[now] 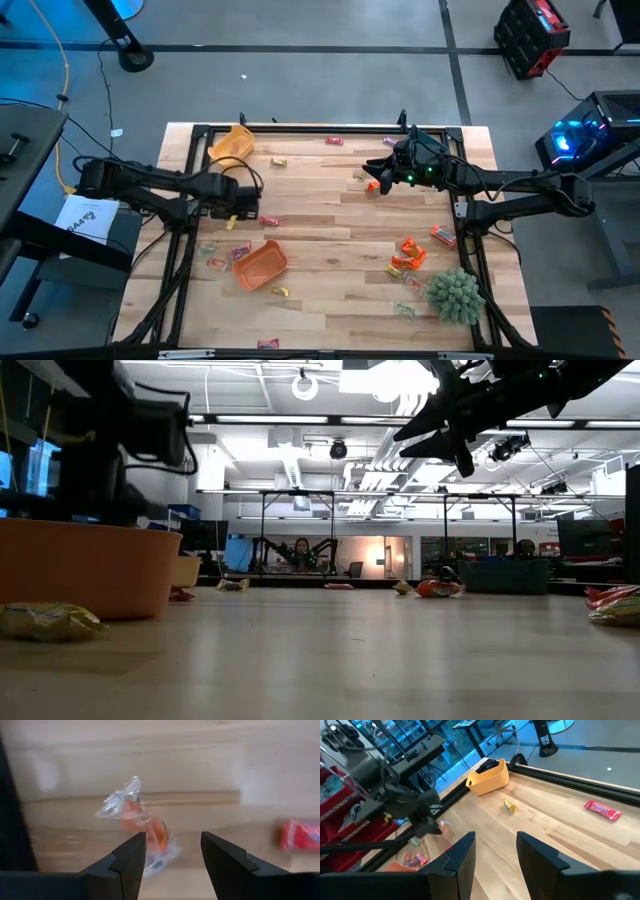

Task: Sort candy
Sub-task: Put the top left orange gummy into the yellow bin

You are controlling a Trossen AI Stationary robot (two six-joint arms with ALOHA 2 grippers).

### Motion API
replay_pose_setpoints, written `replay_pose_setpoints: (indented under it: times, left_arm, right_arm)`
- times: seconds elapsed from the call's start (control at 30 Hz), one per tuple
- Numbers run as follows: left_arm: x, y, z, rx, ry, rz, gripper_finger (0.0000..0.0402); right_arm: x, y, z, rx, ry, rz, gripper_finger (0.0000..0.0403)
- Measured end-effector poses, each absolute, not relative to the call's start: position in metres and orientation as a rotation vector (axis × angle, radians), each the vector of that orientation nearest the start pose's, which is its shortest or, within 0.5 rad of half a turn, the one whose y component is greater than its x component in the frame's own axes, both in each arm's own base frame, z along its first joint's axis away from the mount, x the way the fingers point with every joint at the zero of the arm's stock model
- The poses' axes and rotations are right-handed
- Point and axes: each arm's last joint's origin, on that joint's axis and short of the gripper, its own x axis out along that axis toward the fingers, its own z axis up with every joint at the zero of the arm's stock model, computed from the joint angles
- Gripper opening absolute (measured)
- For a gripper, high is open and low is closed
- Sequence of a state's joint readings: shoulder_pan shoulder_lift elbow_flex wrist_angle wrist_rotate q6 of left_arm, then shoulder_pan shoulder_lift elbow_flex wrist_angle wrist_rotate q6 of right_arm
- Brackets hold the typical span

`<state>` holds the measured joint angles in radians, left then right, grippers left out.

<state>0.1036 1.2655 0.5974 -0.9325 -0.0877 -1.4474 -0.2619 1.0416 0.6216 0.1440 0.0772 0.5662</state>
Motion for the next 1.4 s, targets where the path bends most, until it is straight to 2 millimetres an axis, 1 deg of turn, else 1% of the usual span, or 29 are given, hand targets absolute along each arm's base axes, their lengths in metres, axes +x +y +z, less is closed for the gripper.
replay_pose_setpoints:
  times: [0.1,0.27,0.37,0.43,0.47,0.5,0.57,0.6,0.63,0.67,0.73,0.8,0.9,0.97,1.03,1.1,1.17,1.27,1.33,1.4]
  left_arm:
    - [0.159,0.019,0.147,-1.136,1.175,1.343,0.0181]
    - [0.158,0.018,0.147,-1.097,1.103,1.402,0.0181]
    - [0.155,0.018,0.141,-1.101,1.060,1.436,0.0177]
    - [0.152,0.018,0.135,-1.113,1.070,1.435,0.0160]
    - [0.152,0.018,0.133,-1.129,1.068,1.424,0.0144]
    - [0.151,0.018,0.132,-1.142,1.071,1.414,0.0124]
    - [0.152,0.018,0.131,-1.154,1.075,1.389,0.0072]
    - [0.154,0.019,0.133,-1.154,1.071,1.374,0.0043]
    - [0.155,0.019,0.136,-1.152,1.069,1.354,0.0024]
    - [0.158,0.019,0.139,-1.167,1.060,1.332,0.0016]
    - [0.170,0.021,0.154,-1.178,0.983,1.267,0.0023]
    - [0.179,0.027,0.174,-1.150,0.890,1.223,0.0033]
    - [0.186,0.042,0.204,-1.045,0.769,1.217,0.0034]
    - [0.187,0.058,0.226,-0.950,0.689,1.259,0.0028]
    - [0.183,0.077,0.240,-0.846,0.656,1.316,0.0021]
    - [0.178,0.098,0.250,-0.790,0.659,1.350,0.0016]
    - [0.171,0.120,0.254,-0.757,0.691,1.366,0.0014]
    - [0.158,0.149,0.249,-0.763,0.761,1.381,0.0020]
    - [0.149,0.163,0.243,-0.812,0.793,1.391,0.0030]
    - [0.143,0.173,0.237,-0.850,0.837,1.391,0.0043]
  right_arm:
    - [0.220,-0.061,0.260,0.589,0.175,-0.401,0.0138]
    - [0.220,-0.061,0.260,0.589,0.175,-0.399,0.0138]
    - [0.220,-0.061,0.260,0.589,0.175,-0.400,0.0138]
    - [0.220,-0.061,0.260,0.589,0.175,-0.399,0.0138]
    - [0.220,-0.061,0.260,0.588,0.175,-0.399,0.0138]
    - [0.220,-0.061,0.260,0.588,0.175,-0.399,0.0138]
    - [0.219,-0.061,0.260,0.587,0.176,-0.399,0.0138]
    - [0.220,-0.061,0.260,0.587,0.176,-0.399,0.0138]
    - [0.219,-0.061,0.260,0.586,0.176,-0.400,0.0138]
    - [0.219,-0.061,0.260,0.586,0.175,-0.404,0.0138]
    - [0.219,-0.061,0.260,0.585,0.174,-0.407,0.0138]
    - [0.219,-0.061,0.260,0.584,0.172,-0.414,0.0138]
    - [0.219,-0.062,0.260,0.582,0.167,-0.426,0.0138]
    - [0.219,-0.062,0.260,0.584,0.165,-0.427,0.0138]
    - [0.219,-0.062,0.260,0.598,0.162,-0.428,0.0138]
    - [0.219,-0.062,0.260,0.599,0.162,-0.428,0.0138]
    - [0.219,-0.062,0.260,0.599,0.162,-0.428,0.0138]
    - [0.219,-0.062,0.260,0.599,0.161,-0.429,0.0138]
    - [0.219,-0.062,0.260,0.599,0.161,-0.429,0.0138]
    - [0.219,-0.062,0.260,0.599,0.160,-0.429,0.0138]
